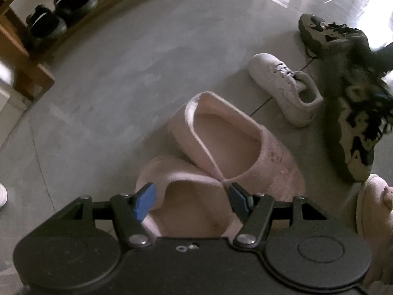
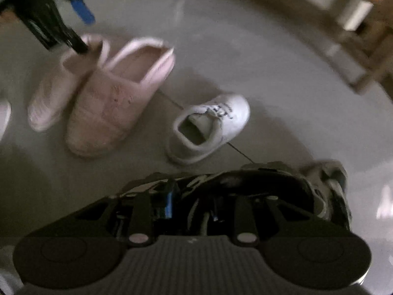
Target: Organize scattered shoes
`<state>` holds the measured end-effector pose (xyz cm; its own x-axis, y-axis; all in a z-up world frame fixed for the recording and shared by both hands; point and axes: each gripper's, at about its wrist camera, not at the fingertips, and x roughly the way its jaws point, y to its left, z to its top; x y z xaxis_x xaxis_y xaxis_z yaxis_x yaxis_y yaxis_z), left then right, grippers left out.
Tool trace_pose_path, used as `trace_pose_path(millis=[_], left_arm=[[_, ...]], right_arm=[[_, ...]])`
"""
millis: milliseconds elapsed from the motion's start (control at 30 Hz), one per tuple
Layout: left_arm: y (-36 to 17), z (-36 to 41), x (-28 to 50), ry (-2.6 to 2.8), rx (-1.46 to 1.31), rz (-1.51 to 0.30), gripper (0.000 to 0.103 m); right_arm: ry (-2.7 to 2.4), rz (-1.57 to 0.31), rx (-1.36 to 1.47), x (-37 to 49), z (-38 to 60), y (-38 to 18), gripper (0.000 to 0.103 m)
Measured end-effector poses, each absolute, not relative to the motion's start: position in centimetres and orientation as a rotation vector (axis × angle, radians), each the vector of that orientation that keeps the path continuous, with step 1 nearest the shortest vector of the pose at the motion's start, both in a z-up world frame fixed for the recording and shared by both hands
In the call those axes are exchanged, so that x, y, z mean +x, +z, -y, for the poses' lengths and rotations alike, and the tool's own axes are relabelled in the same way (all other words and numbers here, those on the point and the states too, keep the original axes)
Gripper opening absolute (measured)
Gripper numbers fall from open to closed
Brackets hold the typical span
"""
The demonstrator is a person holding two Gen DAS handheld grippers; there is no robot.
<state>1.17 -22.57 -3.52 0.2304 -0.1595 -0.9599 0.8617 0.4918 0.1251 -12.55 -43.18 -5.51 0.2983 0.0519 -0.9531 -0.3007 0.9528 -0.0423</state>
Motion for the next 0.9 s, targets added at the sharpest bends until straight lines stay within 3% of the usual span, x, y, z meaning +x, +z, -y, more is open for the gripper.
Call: trace_pose_path(millis=[67, 200, 300, 367, 667, 900], left_arm=[[-3.5, 22.2, 1.3, -0.793, 0.771, -1.123, 0.066], [-3.2, 21.7, 1.4, -0.793, 0.747, -1.124, 0.066], [-3.3, 21.6, 1.5, -0.794, 0.755, -1.115, 0.066], [-3.6, 21.8, 1.6, -0.799, 0.753, -1.119, 0.066], [-3.1, 26.2, -0.8, -0.921, 0.880, -1.043, 0.066], [0.3, 36.4, -4.1, -1.043, 0.874, -1.000, 0.066]], right_arm=[[0.202, -1.274, -0.213, -10.9, 44.2, -5.3, 0.056], [0.132, -1.324, -0.179, -7.6, 46.2, -4.8, 0.067], [0.038, -1.238, -0.080, -8.8, 47.7, -2.3, 0.075], [-0.124, -1.099, 0.116, -12.1, 50.1, 0.4, 0.087], [-0.673, -0.613, 0.756, -29.0, 53.8, -0.2, 0.088], [-0.657, -0.601, 0.771, -30.8, 55.3, -1.2, 0.088]])
